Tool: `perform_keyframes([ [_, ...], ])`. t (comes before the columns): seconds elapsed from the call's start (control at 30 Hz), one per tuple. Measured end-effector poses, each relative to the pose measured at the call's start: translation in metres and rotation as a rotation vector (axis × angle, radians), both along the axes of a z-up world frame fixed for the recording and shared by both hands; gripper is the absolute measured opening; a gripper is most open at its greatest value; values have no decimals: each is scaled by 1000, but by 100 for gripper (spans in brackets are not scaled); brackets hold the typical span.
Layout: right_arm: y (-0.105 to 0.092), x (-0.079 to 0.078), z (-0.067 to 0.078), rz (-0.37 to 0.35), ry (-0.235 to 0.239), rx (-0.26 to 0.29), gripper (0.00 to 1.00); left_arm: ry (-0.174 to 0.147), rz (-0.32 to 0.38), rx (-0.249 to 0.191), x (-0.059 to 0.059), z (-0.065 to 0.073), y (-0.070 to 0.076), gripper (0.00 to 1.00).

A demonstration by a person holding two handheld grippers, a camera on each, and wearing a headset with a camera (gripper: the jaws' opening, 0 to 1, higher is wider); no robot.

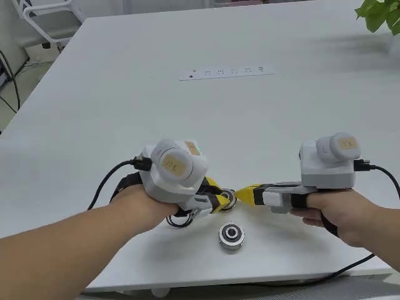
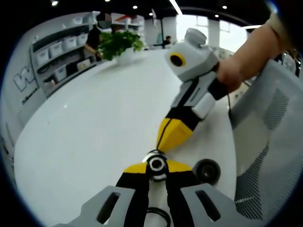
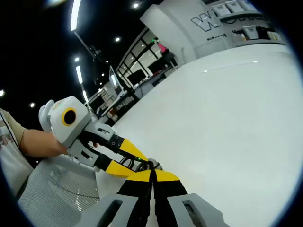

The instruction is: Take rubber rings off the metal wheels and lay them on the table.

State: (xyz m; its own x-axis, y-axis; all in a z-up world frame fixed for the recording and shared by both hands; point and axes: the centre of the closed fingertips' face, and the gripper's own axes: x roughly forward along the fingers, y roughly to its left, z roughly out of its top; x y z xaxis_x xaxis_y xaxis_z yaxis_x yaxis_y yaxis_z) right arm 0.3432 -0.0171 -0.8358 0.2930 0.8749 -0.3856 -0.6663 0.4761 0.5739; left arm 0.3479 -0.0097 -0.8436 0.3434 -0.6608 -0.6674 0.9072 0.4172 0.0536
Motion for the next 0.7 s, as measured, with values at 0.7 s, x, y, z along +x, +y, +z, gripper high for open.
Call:
perform_keyframes([
  [0.7, 14, -3, 4, 55, -2, 39, 0, 0, 12, -3, 0, -1, 0, 12],
])
